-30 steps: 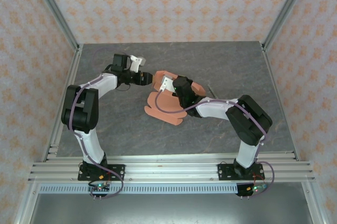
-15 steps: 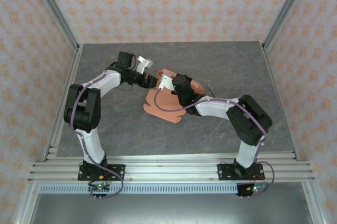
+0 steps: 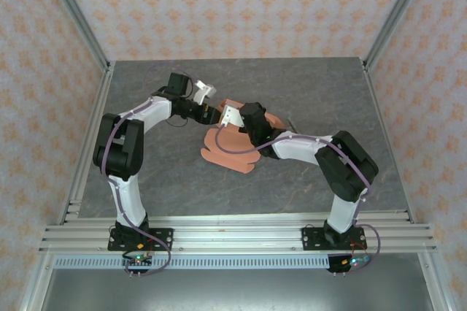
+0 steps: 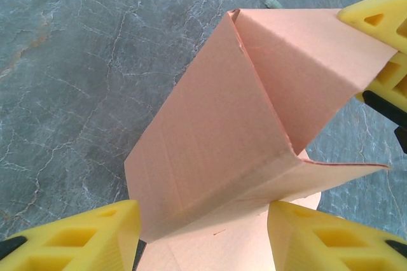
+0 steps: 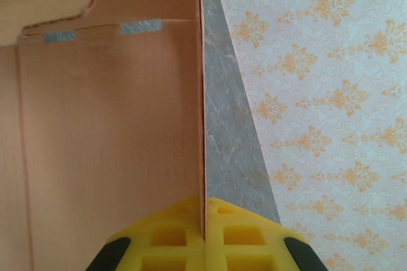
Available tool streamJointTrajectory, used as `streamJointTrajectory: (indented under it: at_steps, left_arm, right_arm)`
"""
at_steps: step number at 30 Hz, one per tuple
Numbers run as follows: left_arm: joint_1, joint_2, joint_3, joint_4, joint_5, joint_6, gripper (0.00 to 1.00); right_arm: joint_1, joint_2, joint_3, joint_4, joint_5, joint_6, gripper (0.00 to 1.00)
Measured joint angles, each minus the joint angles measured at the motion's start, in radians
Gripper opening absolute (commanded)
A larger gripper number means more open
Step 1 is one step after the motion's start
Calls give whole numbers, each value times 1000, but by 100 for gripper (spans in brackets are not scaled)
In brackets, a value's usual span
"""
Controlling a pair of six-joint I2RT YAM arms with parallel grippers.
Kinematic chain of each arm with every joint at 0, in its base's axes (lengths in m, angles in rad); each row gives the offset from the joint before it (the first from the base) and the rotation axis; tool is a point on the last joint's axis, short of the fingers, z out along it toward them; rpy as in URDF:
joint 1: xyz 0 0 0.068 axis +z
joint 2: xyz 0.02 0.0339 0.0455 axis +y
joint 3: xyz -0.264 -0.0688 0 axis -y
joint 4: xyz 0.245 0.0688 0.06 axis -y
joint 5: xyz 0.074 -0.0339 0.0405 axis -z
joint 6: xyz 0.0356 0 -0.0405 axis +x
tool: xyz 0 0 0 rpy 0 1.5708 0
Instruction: Fold the paper box
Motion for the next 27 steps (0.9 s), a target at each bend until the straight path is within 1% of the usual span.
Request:
streamJointTrajectory:
  at_steps: [6, 12, 27]
  left_arm:
    - [-16, 10, 0, 8, 0, -1, 55]
    - [-19, 10, -27, 82, 0, -13, 56]
    - [-19, 10, -102, 201, 36, -39, 58]
  right_arm:
    - [0, 0, 10, -2, 1, -43, 0]
    - [-1, 1, 39, -17, -1, -79, 0]
    - [-46, 1, 102, -166, -108, -89, 0]
